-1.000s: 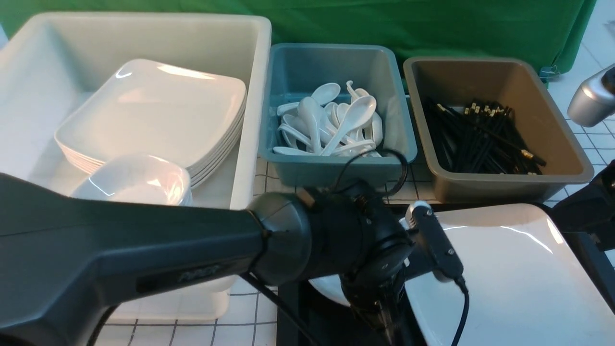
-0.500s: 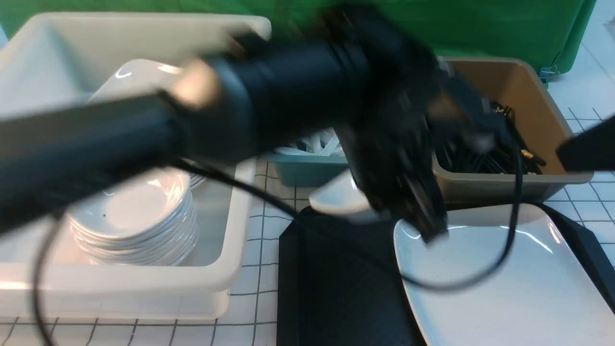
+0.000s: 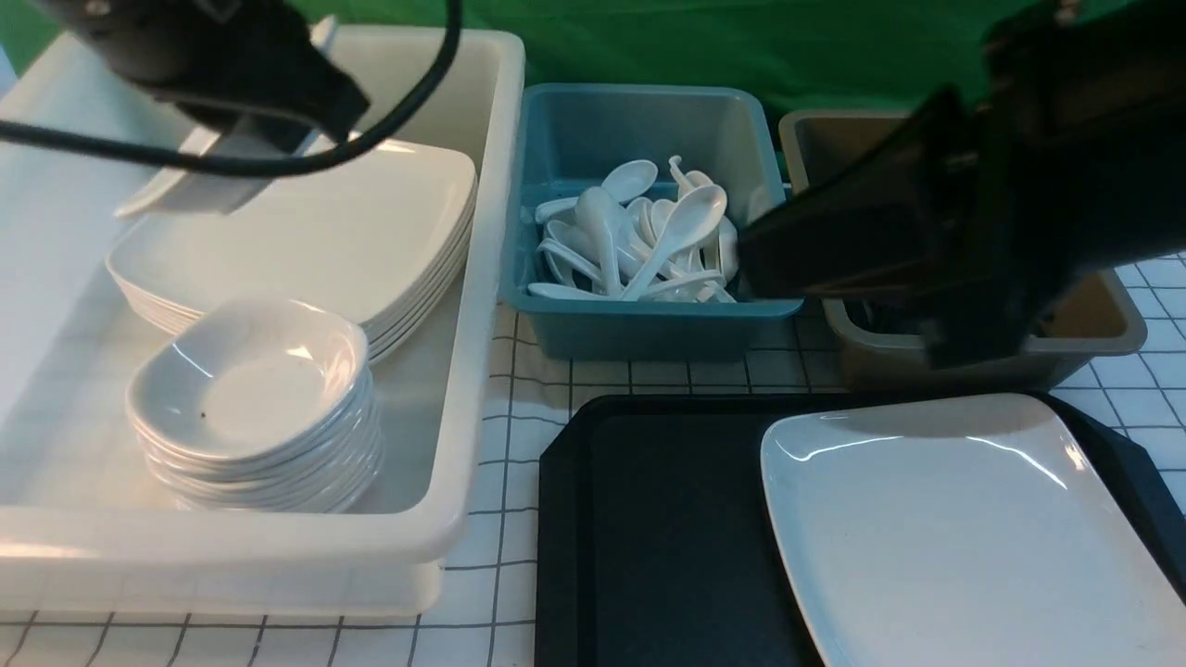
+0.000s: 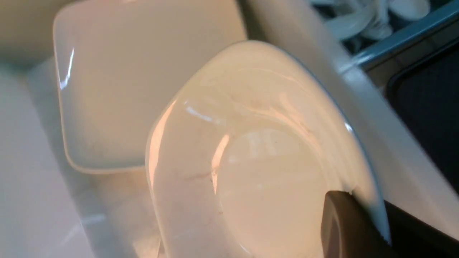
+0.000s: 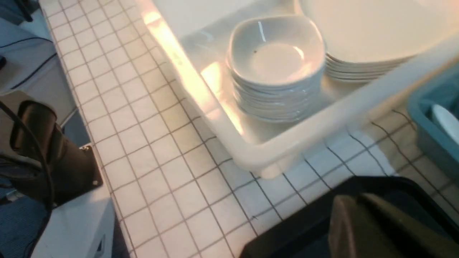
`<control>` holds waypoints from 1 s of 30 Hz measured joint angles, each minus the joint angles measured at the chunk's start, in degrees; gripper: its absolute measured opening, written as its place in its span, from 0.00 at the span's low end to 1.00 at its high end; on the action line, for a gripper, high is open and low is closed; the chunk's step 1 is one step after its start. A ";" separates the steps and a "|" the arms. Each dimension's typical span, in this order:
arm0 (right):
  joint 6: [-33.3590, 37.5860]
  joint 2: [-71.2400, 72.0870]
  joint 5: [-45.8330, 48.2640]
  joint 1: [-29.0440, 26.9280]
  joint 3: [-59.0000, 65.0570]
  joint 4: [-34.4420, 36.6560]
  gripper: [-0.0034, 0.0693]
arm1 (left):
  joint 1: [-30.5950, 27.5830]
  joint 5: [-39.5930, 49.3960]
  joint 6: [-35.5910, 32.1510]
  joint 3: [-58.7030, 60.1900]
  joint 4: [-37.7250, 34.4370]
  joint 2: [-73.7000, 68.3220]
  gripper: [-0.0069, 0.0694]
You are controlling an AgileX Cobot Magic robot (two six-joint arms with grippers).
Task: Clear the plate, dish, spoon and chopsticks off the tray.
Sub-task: Use the left arm to put the small plate into the large storage box on the left
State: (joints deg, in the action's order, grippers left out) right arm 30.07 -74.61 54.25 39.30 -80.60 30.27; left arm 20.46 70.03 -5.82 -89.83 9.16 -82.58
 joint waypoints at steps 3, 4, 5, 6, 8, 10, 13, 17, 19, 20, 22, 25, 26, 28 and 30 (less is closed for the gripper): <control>0.00 -4.00 -0.59 1.98 -2.69 0.00 0.06 | -2.07 -0.12 0.12 6.02 0.05 0.07 0.10; 0.00 -4.31 -0.59 1.94 -2.95 0.00 0.06 | -2.16 -0.28 0.12 6.43 0.05 0.07 0.10; 0.00 -6.51 0.05 2.27 -5.29 0.00 0.06 | -2.63 -1.21 0.19 9.18 0.05 0.07 0.10; -0.09 -7.48 0.73 2.32 -6.53 -0.15 0.06 | -2.65 -1.87 0.19 10.85 0.05 0.07 0.10; -0.09 -9.20 2.17 2.32 -9.11 -0.49 0.06 | -2.70 -3.94 0.14 13.32 -0.38 0.07 0.10; -0.09 -10.17 3.37 2.38 -11.07 -0.77 0.06 | -2.70 -5.99 0.14 15.38 -1.31 0.07 0.10; -0.09 -10.01 4.08 2.38 -12.30 -1.31 0.06 | -2.70 -8.38 0.14 17.57 -2.51 0.07 0.12; -0.66 -9.95 6.28 2.26 -12.42 -4.50 0.06 | -2.70 -9.98 0.14 18.32 -3.88 0.07 0.22; -2.82 -9.84 7.59 1.93 -12.42 -6.89 0.06 | -2.70 -10.32 0.14 18.34 -4.12 0.07 0.28; -5.73 -9.40 9.03 1.30 -12.42 -11.66 0.06 | -2.70 -10.68 0.14 18.14 -4.17 0.07 0.38; -7.88 -8.64 10.61 0.30 -12.42 -16.03 0.06 | -2.70 -10.56 0.30 17.53 -4.28 0.07 0.47; -9.62 -6.56 14.05 -2.16 -12.42 -21.34 0.06 | -2.70 -10.06 1.30 14.88 -5.02 0.11 0.60; -10.08 -5.39 14.75 -3.70 -12.42 -22.68 0.06 | -2.70 -9.91 1.60 13.21 -5.70 0.25 0.65; -10.42 -4.11 15.07 -5.18 -12.42 -23.62 0.06 | -2.70 -9.79 1.66 11.79 -6.61 0.25 0.67; -10.49 -0.92 15.28 -9.13 -12.42 -25.22 0.06 | -2.64 -9.74 1.72 8.97 -10.75 0.30 0.67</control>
State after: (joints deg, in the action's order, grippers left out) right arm 19.59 -75.54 69.53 30.16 -93.02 5.05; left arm 17.82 60.30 -4.10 -80.87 -1.59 -82.28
